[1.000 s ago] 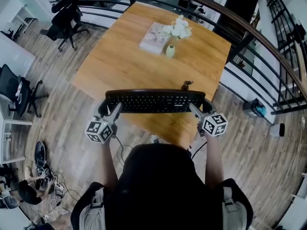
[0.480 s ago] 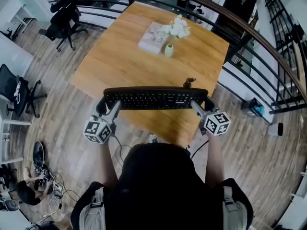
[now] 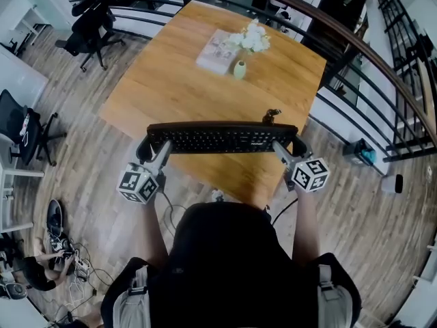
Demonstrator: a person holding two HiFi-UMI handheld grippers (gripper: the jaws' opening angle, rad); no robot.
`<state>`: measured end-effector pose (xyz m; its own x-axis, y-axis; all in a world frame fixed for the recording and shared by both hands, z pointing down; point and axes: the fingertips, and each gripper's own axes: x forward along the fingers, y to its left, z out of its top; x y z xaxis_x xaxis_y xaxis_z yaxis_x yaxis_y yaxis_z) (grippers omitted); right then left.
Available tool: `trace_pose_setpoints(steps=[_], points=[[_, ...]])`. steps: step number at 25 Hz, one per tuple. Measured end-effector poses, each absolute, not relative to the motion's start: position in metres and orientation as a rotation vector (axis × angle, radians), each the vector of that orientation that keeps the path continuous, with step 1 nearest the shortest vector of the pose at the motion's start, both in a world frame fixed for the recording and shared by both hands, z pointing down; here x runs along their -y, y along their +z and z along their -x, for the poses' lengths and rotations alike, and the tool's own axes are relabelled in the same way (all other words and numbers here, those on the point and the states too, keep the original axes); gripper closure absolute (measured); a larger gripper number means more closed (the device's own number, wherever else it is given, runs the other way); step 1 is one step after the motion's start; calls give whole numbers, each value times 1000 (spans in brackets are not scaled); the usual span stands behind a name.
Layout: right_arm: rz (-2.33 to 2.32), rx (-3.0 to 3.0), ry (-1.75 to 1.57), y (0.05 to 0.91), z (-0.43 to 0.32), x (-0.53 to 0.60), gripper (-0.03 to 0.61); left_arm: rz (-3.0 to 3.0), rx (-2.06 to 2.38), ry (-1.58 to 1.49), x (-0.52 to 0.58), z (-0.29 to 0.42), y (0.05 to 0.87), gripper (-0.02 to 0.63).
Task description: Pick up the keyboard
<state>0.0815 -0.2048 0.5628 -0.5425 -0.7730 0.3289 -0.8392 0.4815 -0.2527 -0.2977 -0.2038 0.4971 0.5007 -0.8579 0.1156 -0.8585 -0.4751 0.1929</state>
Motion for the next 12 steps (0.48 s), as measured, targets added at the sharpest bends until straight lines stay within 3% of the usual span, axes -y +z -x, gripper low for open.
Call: trace_pose_setpoints(steps=[12], points=[[-1385,2560,573,562,-88,206,293,-2502,1492,-6,200,292,495,324]])
